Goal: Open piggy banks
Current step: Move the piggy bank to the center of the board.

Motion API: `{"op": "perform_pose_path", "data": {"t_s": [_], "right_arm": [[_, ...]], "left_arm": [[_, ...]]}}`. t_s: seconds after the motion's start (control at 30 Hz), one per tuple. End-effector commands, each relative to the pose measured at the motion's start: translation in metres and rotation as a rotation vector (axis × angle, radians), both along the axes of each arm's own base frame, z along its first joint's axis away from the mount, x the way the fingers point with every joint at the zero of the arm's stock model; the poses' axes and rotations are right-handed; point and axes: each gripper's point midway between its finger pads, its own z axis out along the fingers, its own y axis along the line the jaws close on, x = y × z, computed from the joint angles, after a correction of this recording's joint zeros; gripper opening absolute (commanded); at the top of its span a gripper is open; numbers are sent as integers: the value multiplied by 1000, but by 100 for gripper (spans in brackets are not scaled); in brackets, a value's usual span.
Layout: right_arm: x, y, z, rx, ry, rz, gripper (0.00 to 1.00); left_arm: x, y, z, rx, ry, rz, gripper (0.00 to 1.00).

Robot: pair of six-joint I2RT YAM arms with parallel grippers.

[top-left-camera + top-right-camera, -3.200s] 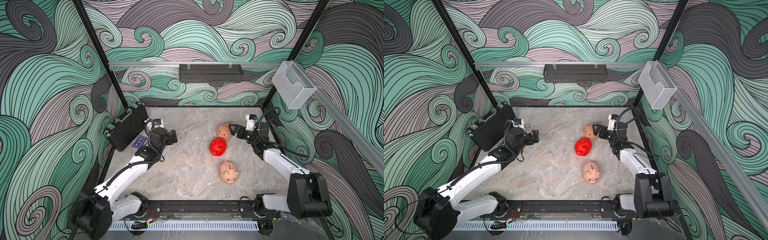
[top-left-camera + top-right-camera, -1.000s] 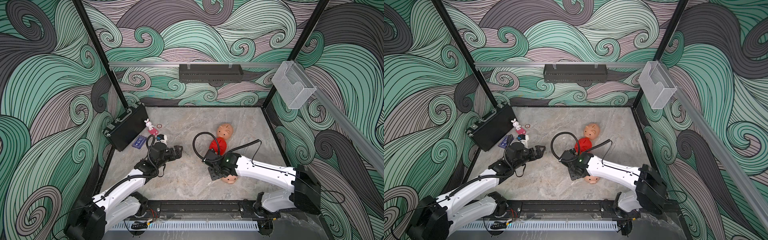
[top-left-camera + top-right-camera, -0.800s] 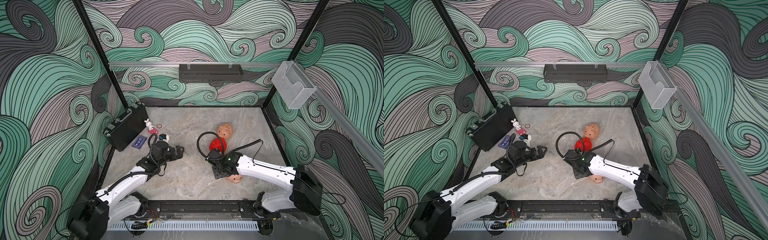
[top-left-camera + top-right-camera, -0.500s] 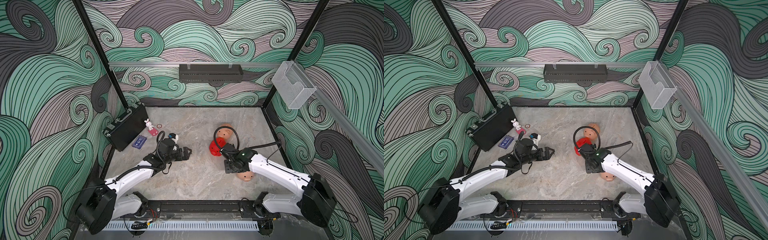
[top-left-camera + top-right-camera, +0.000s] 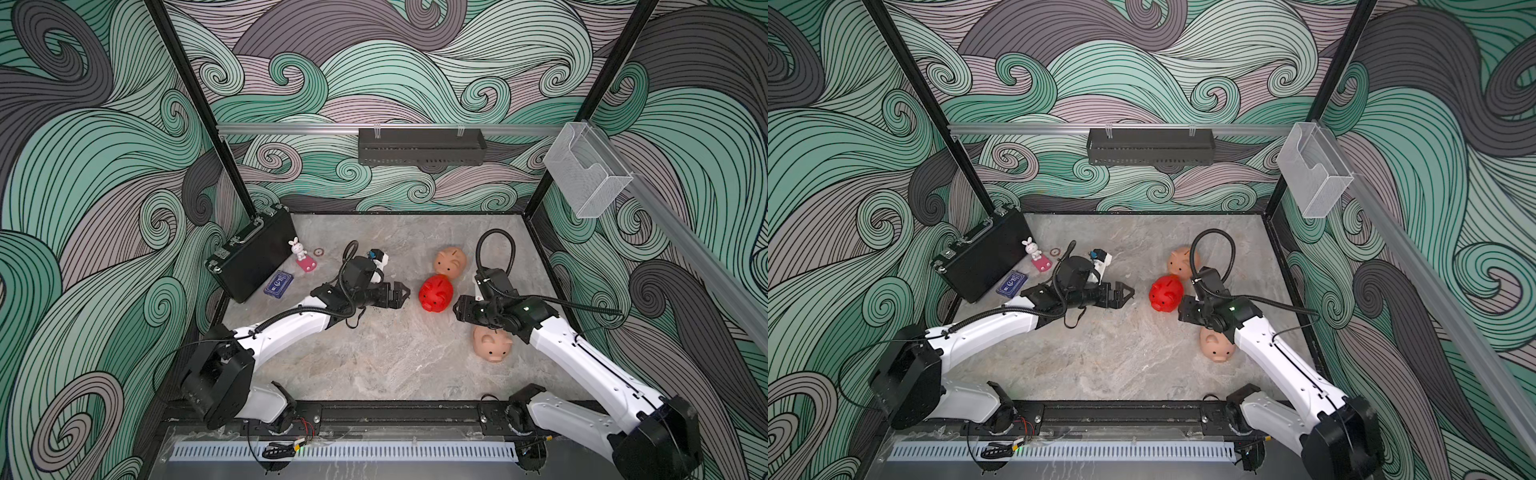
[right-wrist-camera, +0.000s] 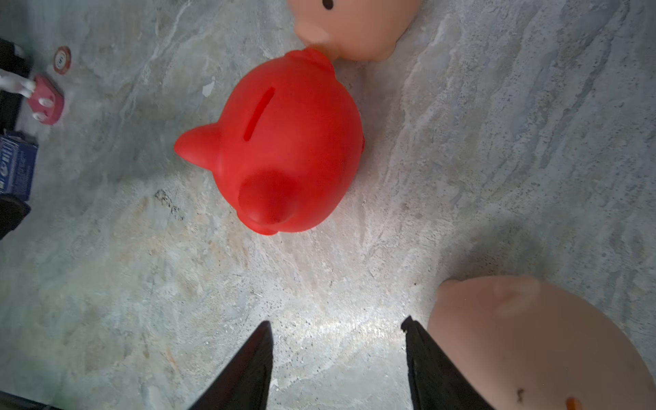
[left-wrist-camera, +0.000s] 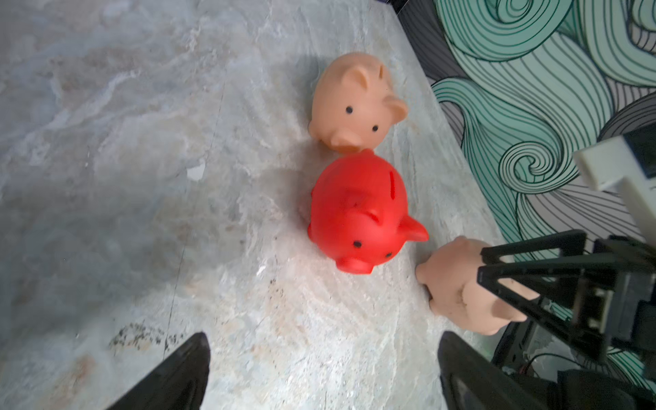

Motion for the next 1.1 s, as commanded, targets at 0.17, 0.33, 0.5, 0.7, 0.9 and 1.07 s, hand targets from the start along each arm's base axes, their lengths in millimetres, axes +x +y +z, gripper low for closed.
{"op": "perform_pose_path", "data": {"t_s": [0.17, 0.33, 0.5, 0.7, 0.9, 1.07], "right_arm": [[52, 21, -4, 331, 13, -86, 73], [71, 24, -12, 410, 24, -115, 81], [78, 20, -20, 402, 39, -133, 84], [81, 20, -32, 382, 71, -119, 84], [83, 30, -40, 406, 94, -90, 79], [82, 49, -41, 406, 98, -33, 78]], "left_arm": [[24, -35, -14, 34, 70, -48, 98], [31, -52, -19, 16, 94, -72, 97], [33, -61, -22, -5, 103, -87, 97], [33, -61, -20, -16, 101, -84, 97], [28, -43, -17, 4, 83, -36, 97], [18, -6, -13, 68, 56, 64, 97]]}}
